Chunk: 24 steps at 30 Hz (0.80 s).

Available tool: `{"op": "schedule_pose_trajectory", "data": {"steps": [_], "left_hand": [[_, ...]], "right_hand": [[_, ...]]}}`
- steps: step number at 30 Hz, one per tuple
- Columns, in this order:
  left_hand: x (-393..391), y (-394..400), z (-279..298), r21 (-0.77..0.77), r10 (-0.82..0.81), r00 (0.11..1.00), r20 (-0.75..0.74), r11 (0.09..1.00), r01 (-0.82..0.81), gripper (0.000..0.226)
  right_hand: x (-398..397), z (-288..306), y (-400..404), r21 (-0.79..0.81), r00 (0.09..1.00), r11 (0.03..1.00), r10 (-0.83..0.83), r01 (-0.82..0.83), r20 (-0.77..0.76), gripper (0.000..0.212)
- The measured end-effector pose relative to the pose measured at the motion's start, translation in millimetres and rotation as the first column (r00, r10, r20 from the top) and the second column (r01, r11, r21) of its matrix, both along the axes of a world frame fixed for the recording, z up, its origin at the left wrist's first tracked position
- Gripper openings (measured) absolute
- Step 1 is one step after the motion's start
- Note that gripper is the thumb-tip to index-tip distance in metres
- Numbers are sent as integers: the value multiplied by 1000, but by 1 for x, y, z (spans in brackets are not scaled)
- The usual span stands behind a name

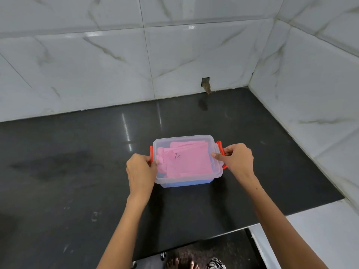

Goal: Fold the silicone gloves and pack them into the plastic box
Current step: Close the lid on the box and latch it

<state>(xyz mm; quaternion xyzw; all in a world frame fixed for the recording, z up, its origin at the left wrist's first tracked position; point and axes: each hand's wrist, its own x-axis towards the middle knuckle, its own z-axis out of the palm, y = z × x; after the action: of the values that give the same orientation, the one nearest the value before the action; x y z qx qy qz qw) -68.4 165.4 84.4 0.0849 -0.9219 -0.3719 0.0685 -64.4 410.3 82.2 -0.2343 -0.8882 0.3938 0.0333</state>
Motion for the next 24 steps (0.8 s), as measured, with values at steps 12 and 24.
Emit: {"op": "schedule_pose_trajectory", "data": {"steps": [12, 24], "left_hand": [[-1, 2, -9, 31, 28, 999, -32, 999, -27, 33], [8, -11, -9, 102, 149, 979, -139, 985, -136, 12]], "right_hand": [[9, -1, -18, 104, 982, 990, -80, 99, -171, 14], [1, -11, -35, 296, 972, 955, 56, 14, -226, 23]]}}
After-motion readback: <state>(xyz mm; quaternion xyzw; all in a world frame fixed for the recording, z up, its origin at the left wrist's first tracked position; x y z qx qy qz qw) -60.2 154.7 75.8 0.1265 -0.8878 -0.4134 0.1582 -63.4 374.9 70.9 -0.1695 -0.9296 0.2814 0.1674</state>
